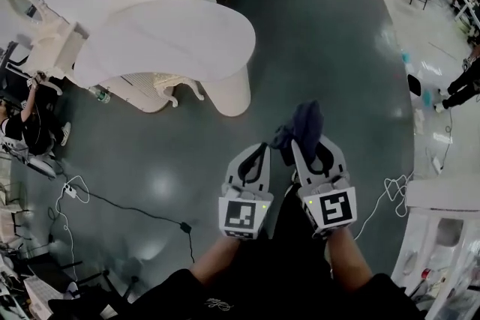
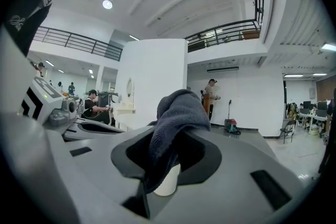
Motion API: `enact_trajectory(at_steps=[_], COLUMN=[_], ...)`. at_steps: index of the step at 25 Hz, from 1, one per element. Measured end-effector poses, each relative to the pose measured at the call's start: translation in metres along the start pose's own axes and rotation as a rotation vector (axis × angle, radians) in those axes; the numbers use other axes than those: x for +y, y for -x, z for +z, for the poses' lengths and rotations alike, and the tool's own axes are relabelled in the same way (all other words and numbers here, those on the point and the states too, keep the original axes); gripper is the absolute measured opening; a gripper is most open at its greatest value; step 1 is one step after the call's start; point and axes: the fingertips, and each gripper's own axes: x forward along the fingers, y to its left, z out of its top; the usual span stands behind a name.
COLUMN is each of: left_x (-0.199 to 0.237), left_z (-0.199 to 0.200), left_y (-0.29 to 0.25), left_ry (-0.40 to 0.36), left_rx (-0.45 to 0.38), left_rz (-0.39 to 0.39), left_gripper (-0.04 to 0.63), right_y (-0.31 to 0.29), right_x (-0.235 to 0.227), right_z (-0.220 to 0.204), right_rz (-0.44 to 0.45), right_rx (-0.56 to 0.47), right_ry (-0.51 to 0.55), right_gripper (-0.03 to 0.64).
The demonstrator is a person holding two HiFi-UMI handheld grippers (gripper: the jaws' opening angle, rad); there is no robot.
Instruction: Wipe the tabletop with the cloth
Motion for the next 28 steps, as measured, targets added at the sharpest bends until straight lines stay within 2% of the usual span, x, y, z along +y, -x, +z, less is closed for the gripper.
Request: enact_trajectory(at_steps=[5, 11, 15, 17, 19, 21, 24, 26, 28], left_x=[0.017, 0.050, 0.071, 0.082, 0.089, 0.098, 0.117, 0.133, 0.154], left_z=[-0.002, 0.021, 0.014, 0.007, -0.012, -0.049, -0.118, -0.164, -0.199], left_y=[-0.073, -0.158, -0.199, -0.213, -0.221, -0.230, -0.253, -0.262, -0.271], left_ry=[0.009, -0.009, -0.024, -0.034, -0.059, -0.074, -0.184, -0.215, -0.215], left_rx=[0.017, 0.057, 0.085, 0.056, 0.061, 0.104, 0.146, 0.165, 0.162], left_rz=[0.074, 0.219, 0.234, 0.222, 0.192, 0.154, 0.081, 0.073, 0.083], left_gripper=[0.008, 0.008, 0.008, 0.008, 0.008, 0.008, 0.008, 0.008, 0.008], right_y=[-0.061, -0.137, -0.182, -0.205, -0.225, -0.246, -0.276, -0.291, -0.308], right_x=[-0.057, -0.122, -0.152, -0.155, -0.150, -0.142, -0.130, -0.120, -0.110], right_z=[-0.022, -0.009, -0.024, -0.040, -0.062, -0.087, -0.131, -0.166, -0.199], right_rz=[0.103, 0.275, 0.341, 0.383, 0.426, 0.459, 0.478, 0.478, 0.455], right_rx=[0.029, -0.005, 0.013, 0.023, 0.025, -0.001, -0.067, -0.080, -0.086], right_ry=[-0.033, 0.011, -0.026, -0.056, -0.077, -0.082, -0.073, -0.073, -0.070], right_gripper=[0.085, 0.084, 0.084, 0.085, 0.084, 0.084, 0.083, 0.081, 0.081])
